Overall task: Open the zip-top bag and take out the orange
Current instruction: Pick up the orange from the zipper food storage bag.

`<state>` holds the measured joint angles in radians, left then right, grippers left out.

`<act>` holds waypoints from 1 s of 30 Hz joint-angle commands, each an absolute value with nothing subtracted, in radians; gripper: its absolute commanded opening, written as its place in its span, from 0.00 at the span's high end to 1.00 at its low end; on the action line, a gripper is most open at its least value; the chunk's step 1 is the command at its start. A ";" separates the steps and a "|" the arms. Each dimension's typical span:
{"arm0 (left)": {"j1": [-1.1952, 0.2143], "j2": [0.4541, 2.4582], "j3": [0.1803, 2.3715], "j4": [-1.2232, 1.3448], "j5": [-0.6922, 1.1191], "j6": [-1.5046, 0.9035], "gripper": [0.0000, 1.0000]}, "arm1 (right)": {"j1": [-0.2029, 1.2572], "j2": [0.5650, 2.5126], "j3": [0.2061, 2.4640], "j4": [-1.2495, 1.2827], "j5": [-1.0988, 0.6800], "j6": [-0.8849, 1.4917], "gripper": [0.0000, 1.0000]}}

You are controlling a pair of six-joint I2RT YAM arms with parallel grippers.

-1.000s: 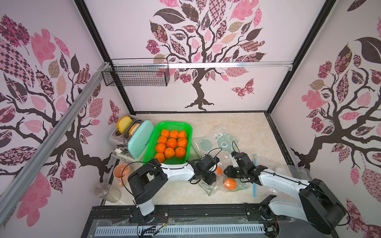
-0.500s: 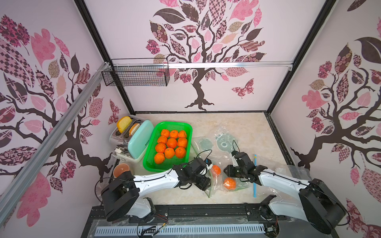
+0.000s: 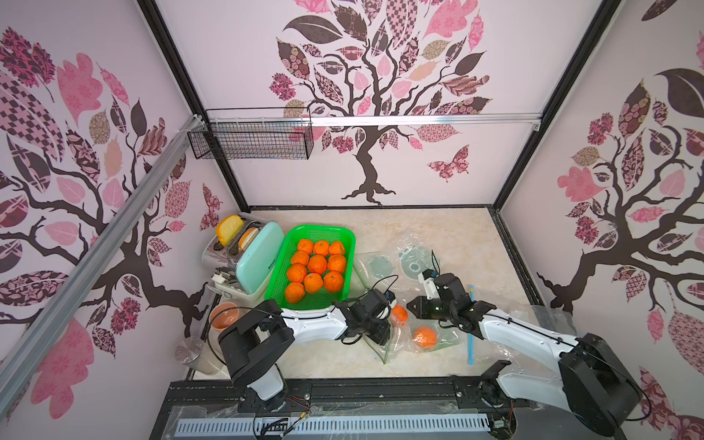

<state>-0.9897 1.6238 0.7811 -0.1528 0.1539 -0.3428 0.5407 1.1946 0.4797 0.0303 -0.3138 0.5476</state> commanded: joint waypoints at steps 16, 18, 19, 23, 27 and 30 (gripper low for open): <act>-0.962 1.575 0.751 -0.061 0.127 -0.314 0.27 | 0.642 1.540 0.530 0.116 -0.532 0.492 0.85; -0.962 1.566 0.749 -0.054 0.134 -0.311 0.27 | 0.646 1.563 0.531 0.131 -0.546 0.495 0.85; -0.962 1.561 0.747 -0.051 0.131 -0.310 0.27 | 0.646 1.570 0.528 0.138 -0.546 0.497 0.85; -0.962 1.555 0.741 -0.032 0.136 -0.309 0.27 | 0.647 1.565 0.531 0.126 -0.528 0.488 0.86; -0.962 1.567 0.740 -0.006 0.138 -0.317 0.38 | 0.646 1.557 0.534 0.112 -0.517 0.488 0.87; -0.962 1.563 0.738 -0.017 0.118 -0.331 0.52 | 0.646 1.539 0.535 0.077 -0.453 0.483 0.87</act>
